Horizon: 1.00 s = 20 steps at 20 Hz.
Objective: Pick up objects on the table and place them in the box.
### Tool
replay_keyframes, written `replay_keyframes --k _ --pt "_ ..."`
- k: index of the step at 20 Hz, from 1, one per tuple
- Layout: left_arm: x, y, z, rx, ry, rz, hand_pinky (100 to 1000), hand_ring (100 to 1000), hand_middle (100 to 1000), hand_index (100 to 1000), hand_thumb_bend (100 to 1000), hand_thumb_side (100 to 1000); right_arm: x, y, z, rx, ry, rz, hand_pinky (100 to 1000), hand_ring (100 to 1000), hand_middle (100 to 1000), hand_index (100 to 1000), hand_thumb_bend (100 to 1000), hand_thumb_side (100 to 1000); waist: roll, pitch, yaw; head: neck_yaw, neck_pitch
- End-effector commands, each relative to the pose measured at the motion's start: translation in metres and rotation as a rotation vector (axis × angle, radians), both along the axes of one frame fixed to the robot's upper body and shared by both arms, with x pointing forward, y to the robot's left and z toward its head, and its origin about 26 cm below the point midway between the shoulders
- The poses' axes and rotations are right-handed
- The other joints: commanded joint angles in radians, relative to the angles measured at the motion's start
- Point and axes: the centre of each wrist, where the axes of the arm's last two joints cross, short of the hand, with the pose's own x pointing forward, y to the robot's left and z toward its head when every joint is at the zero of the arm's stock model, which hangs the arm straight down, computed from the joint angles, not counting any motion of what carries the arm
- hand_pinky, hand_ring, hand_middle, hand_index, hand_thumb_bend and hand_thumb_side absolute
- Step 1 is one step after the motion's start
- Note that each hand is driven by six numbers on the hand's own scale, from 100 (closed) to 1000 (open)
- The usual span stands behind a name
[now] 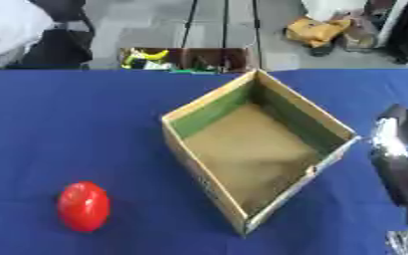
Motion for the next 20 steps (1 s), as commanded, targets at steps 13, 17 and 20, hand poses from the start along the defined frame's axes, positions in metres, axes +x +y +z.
replay_keyframes --k 13,17,20 --pt "-0.001 0.003 0.021 0.107 -0.032 0.016 256 498 656 842 100 871 -0.003 -0.001 0.008 -0.019 -0.026 0.002 548 468 373 562 100 412 0.0 -0.028 0.007 -0.008 0.003" --pt "0.003 0.003 0.046 0.289 -0.055 0.027 282 534 713 874 100 820 -0.004 -0.002 0.006 -0.029 -0.001 0.006 554 471 375 564 100 416 0.008 -0.043 0.012 -0.023 0.048" --pt "0.006 0.005 0.059 0.424 -0.058 0.046 296 553 736 888 100 810 -0.004 -0.001 0.004 -0.039 0.023 0.014 558 472 376 566 100 419 0.013 -0.05 0.008 -0.031 0.094"
